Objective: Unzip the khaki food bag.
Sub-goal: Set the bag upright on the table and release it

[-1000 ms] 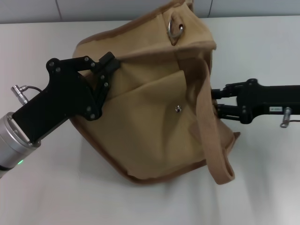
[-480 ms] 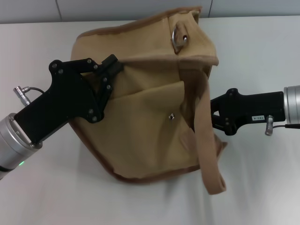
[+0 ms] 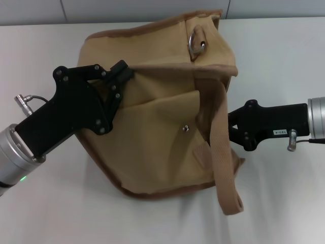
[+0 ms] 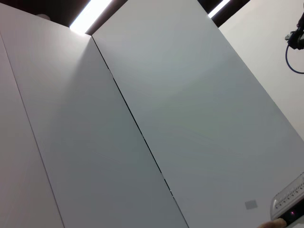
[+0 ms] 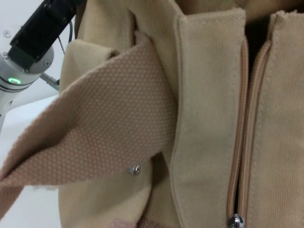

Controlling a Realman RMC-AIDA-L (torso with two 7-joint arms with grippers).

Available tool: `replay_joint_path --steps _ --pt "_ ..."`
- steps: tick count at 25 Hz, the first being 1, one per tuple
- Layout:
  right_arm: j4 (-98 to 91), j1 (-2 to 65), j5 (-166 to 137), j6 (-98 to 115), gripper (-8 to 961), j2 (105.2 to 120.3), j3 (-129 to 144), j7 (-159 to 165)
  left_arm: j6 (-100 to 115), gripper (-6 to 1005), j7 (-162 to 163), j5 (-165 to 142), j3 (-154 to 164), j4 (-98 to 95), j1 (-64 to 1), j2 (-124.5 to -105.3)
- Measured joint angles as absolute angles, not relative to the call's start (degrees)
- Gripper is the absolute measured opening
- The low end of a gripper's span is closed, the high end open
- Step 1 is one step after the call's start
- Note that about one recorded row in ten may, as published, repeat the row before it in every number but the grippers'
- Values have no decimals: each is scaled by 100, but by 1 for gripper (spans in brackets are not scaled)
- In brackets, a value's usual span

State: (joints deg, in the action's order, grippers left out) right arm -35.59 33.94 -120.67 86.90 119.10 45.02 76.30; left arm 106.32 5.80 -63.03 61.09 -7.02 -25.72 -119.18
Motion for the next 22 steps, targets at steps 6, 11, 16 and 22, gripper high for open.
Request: replay_joint_path --steps 6,11,16,22 --pt "-3577 3228 -12053 8662 5 11900 4172 7593 10729 48 580 -6296 6100 -702 -2527 -11918" --pt "-3576 3027 -11596 9033 15 11837 3641 7442 10763 48 580 -6276 6095 -703 -2513 -11918" --pt "-3634 2881 -10946 9205 26 11820 3607 7407 10764 48 580 -6299 6107 -698 -2539 -11918" --pt "-3638 3012 -10871 9124 92 11873 3647 7401 10745 48 580 -6305 6173 -694 -2567 -11918"
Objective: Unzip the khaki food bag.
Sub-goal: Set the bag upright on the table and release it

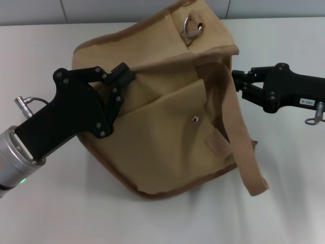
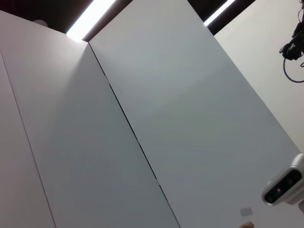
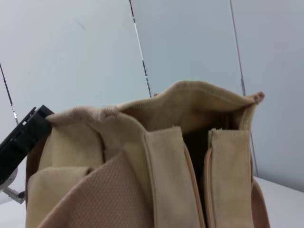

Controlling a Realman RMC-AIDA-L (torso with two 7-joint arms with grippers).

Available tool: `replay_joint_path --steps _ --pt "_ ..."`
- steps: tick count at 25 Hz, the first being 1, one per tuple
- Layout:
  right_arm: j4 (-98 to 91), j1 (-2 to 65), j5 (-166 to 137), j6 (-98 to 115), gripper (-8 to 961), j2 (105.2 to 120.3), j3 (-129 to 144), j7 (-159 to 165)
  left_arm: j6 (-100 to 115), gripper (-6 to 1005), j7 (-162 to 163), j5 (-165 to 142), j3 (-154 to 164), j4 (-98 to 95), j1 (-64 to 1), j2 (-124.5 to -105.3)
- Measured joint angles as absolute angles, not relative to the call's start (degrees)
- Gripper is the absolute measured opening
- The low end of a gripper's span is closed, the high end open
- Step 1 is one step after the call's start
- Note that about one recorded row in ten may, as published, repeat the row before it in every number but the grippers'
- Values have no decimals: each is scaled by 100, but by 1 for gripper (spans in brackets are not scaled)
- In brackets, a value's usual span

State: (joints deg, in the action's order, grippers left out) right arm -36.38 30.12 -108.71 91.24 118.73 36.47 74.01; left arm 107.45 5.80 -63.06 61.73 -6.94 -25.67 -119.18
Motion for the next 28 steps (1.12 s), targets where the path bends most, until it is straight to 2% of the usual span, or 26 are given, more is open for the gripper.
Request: replay_joint_path --steps 3,11,28 --pt "-3636 3104 -10872 9066 178 11881 3665 7401 10737 48 580 -6307 6178 -694 -2574 -11918" --pt "-3578 3354 -10910 8881 0 11880 3921 7423 10721 49 568 -6313 6249 -694 -2575 -11918" --pt "-3377 3524 -10925 8356 9 11847 5004 7568 10664 48 542 -6293 6229 -701 -2575 -11918"
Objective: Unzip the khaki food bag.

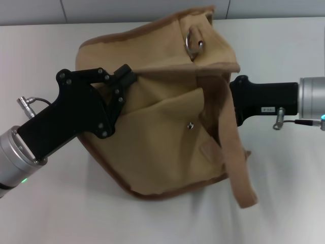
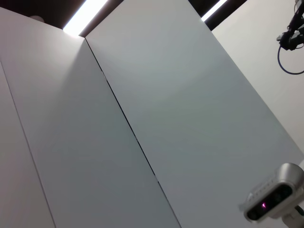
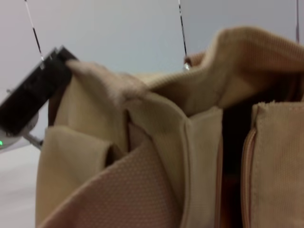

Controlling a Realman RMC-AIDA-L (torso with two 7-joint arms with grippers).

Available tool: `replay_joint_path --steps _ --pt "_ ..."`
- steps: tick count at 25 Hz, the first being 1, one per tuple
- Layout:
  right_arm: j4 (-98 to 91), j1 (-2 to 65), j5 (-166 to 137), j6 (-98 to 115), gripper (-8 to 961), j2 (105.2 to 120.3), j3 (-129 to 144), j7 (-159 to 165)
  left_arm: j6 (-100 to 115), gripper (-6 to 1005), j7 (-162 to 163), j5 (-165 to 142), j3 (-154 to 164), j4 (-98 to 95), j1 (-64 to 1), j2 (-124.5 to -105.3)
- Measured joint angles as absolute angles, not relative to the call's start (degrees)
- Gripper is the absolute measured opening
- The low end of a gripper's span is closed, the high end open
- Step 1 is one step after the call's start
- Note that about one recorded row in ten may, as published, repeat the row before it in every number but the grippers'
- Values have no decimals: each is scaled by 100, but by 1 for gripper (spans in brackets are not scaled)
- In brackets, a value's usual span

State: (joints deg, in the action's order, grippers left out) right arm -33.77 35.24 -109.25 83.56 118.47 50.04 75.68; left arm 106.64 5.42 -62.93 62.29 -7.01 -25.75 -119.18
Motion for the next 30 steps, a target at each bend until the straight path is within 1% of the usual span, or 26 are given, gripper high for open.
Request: replay_joint_path --steps 4,11,17,26,30 --pt "-3263 3582 -10934 8300 11 11839 5125 7570 10686 48 555 -6243 6166 -701 -2575 -11918" --pt "-3166 3544 -11004 8335 15 11767 5147 7572 10880 45 746 -5966 6018 -682 -2540 -11918" --pt "-3127 3500 -11091 8396 18 11761 5132 7573 10909 -1 824 -5846 6036 -654 -2570 -11918" --pt "-3162 3449 -11044 8591 23 11752 5040 7553 11049 0 1443 -6039 6363 -972 -2542 -11881" --pt "-3181 3409 -11024 9043 26 11665 4603 7563 11023 0 1977 -6024 6341 -1079 -2496 -11860"
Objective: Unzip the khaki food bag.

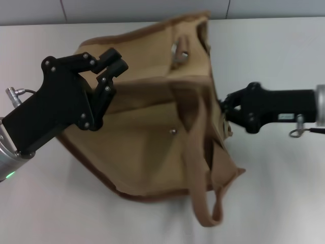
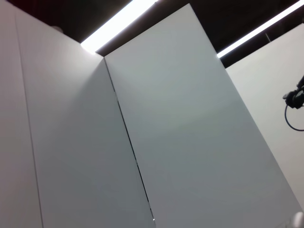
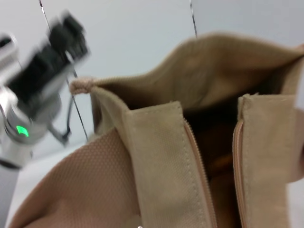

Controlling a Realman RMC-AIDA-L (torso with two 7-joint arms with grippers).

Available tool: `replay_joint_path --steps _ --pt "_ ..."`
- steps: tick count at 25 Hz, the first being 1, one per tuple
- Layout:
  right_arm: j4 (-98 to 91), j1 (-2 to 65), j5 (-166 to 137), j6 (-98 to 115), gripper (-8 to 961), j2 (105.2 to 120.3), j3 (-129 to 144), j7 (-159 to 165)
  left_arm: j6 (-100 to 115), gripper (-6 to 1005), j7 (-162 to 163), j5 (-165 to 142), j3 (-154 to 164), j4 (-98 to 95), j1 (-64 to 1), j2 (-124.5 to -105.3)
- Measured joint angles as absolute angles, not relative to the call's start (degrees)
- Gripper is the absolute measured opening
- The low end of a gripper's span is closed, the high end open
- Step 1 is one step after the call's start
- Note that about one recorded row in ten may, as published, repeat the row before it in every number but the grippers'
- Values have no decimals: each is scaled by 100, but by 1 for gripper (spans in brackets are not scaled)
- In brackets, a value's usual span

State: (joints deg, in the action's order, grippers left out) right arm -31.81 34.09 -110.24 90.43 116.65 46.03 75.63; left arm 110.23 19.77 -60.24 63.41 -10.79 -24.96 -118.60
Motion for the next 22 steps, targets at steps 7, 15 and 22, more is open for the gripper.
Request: replay_joint_path --steps 7,15,22 --pt "-3210 3225 -11018 10025 29 11444 3512 7598 11005 181 2017 -6013 6256 -1131 -2396 -11856" --pt "-3436 2910 -11054 9853 216 11377 3379 7713 10936 304 2042 -6011 6190 -1131 -2371 -11856" --pt "-3394 2884 -11073 9765 433 11446 3453 7474 11020 305 2088 -6011 6186 -1183 -2287 -11841"
